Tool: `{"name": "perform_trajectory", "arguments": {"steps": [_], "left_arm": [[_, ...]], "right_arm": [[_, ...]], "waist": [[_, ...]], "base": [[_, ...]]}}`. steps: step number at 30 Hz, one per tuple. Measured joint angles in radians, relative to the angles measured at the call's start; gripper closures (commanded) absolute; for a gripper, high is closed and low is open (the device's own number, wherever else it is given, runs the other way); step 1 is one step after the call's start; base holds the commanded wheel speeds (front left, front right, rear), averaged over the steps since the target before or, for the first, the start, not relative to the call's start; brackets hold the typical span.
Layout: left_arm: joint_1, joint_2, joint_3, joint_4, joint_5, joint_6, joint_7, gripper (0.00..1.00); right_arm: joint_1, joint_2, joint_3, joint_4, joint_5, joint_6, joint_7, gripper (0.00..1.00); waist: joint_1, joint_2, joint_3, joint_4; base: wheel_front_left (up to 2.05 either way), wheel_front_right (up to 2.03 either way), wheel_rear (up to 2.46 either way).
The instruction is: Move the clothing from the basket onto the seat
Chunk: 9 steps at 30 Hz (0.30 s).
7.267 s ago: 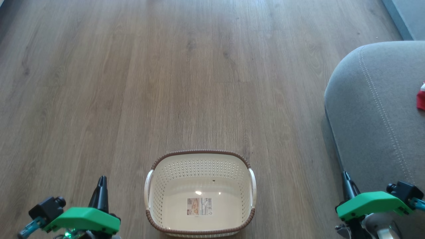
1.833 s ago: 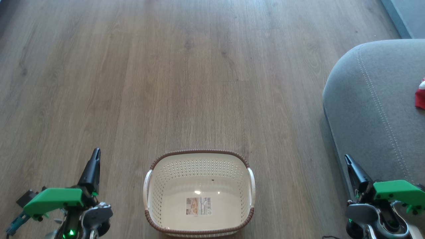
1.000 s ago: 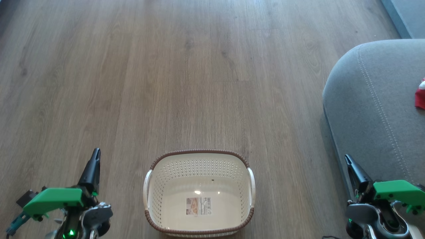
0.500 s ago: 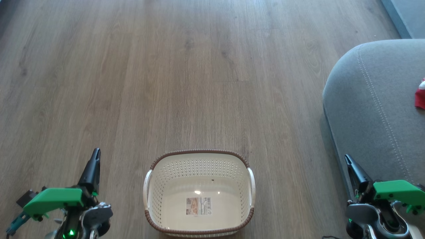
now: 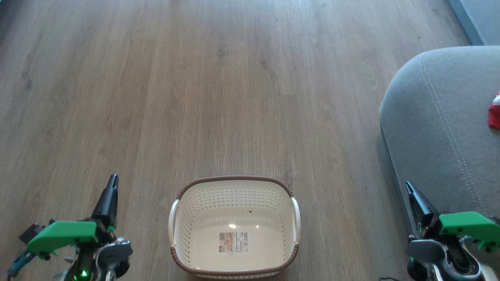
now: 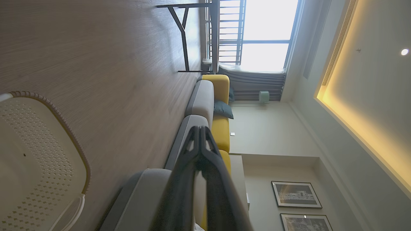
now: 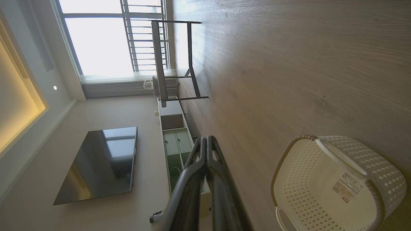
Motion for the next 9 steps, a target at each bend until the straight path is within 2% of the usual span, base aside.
{"name": "perform_trajectory", "arguments": {"steps": [9], "left_arm": [[0.000,0.000,0.000,0.000,0.000,0.000,0.000,1.00]], "right_arm": [[0.000,0.000,0.000,0.000,0.000,0.000,0.000,1.00]], "waist": [[0.0000,0.0000,0.000,0.000]], "base": [[0.00,0.00,0.00]]}}
